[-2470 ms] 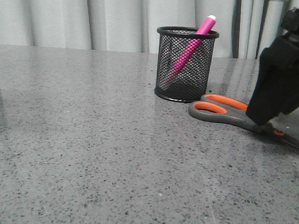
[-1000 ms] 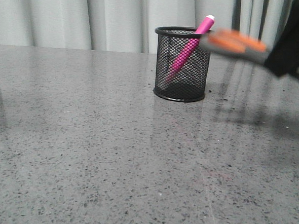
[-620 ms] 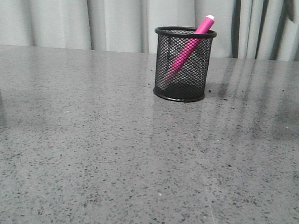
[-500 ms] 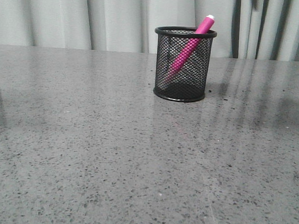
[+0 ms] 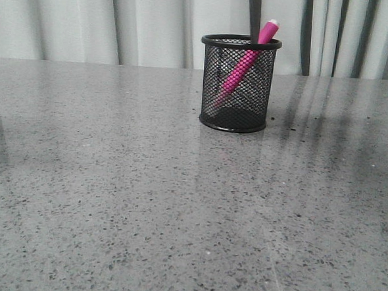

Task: Put pen and scissors into bin
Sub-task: 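Lift the scissors upright with the right gripper over the mesh holder, then lower the scissors blades-first into the holder and open the right gripper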

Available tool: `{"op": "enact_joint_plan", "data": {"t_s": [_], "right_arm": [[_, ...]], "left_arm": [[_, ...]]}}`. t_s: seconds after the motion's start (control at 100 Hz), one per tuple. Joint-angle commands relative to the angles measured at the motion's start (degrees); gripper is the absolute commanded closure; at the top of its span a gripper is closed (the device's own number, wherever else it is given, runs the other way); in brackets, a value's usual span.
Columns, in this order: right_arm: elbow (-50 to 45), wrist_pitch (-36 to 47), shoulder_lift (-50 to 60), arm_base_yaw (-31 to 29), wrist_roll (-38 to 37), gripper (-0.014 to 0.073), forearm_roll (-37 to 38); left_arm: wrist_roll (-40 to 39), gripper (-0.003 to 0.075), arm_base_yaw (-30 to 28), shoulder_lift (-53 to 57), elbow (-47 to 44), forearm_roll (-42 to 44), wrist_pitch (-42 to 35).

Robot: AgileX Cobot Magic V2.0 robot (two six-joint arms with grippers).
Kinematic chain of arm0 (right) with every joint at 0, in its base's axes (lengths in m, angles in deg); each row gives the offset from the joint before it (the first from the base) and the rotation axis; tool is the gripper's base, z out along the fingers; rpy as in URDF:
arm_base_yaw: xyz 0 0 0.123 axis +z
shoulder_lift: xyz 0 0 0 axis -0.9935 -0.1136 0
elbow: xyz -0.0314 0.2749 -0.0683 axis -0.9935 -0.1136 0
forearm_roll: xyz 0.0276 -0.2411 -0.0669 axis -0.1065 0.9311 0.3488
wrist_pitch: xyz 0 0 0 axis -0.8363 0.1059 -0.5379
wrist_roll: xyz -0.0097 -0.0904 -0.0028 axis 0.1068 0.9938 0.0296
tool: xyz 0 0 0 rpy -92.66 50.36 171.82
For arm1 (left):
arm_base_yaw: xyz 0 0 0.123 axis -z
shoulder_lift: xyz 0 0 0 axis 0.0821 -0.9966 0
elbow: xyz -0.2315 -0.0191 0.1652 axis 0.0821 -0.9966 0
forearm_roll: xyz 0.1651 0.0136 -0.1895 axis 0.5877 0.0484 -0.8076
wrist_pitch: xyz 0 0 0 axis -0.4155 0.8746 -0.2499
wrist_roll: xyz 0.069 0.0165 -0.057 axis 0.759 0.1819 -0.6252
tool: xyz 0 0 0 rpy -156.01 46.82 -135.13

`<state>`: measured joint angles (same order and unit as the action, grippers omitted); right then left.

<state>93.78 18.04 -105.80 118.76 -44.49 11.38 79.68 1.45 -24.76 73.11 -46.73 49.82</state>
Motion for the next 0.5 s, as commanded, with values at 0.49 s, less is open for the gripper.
{"op": "enact_joint_plan", "data": {"t_s": [0.49], "right_arm": [[-1.20, 8.16, -4.97, -0.10, -0.35, 0.0664, 1.03]], "left_arm": [[-0.26, 0.0739, -0.22, 0.61, 1.40, -3.01, -0.74]]}}
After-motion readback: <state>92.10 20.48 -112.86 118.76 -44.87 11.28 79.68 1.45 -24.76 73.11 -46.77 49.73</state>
